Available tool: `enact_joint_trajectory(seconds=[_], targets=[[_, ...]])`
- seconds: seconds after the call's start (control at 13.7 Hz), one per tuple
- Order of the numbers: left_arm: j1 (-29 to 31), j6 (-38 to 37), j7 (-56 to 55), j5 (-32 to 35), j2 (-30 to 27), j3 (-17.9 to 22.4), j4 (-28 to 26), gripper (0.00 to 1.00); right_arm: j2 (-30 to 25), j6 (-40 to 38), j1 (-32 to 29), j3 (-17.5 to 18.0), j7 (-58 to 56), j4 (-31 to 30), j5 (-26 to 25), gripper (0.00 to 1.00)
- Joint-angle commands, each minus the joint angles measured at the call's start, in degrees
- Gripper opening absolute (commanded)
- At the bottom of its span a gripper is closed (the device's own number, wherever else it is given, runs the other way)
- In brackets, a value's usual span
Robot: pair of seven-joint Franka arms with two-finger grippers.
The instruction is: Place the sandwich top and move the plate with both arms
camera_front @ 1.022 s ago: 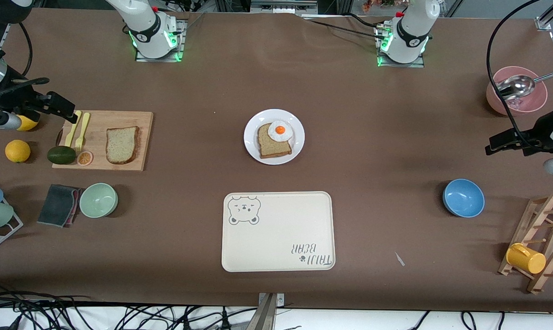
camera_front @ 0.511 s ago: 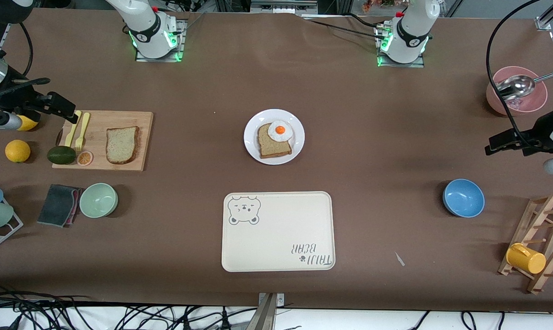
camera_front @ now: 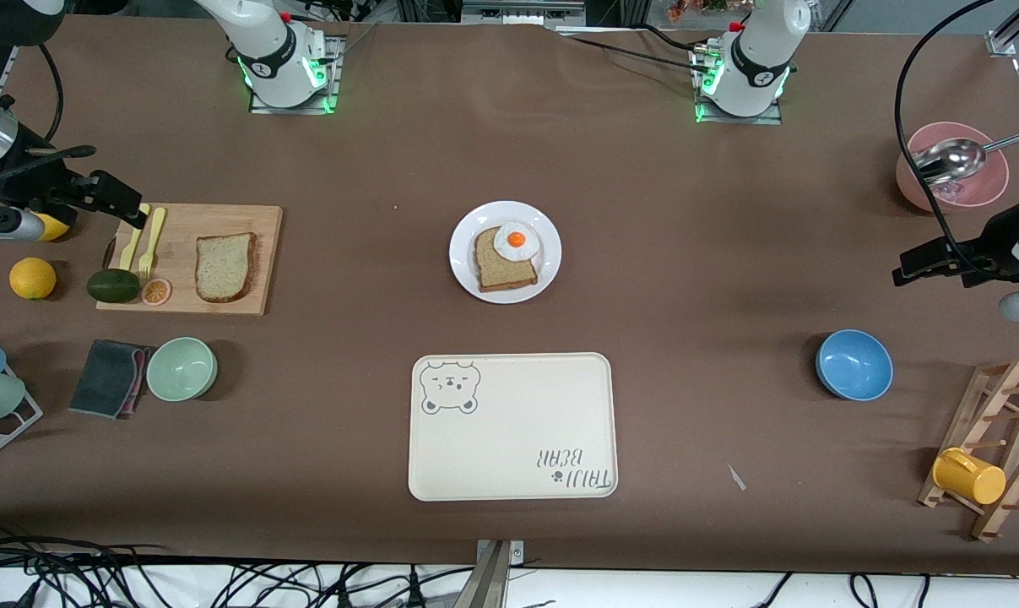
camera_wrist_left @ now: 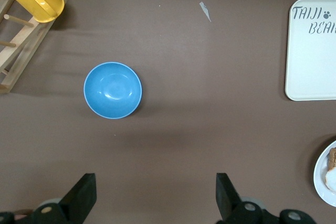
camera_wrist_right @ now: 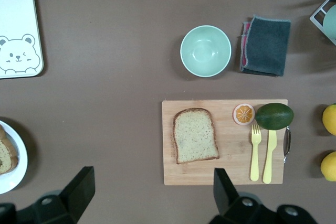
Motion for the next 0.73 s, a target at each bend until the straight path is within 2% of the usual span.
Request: enact_joint_trajectory(seconds=[0.0, 0.66], targets=[[0.01, -0.16, -0.74, -1.22, -0.66, -0.01, -0.60, 1.00, -0.67, -1.01, 0.09, 0.21, 1.01, -0.22, -0.92, 1.00], [-0.96, 0.19, -1.62, -1.22, 0.05, -0.01, -0.60, 1.00, -0.75, -1.46, 0.09, 0.30, 1.01, -0.22, -0.92, 1.00]])
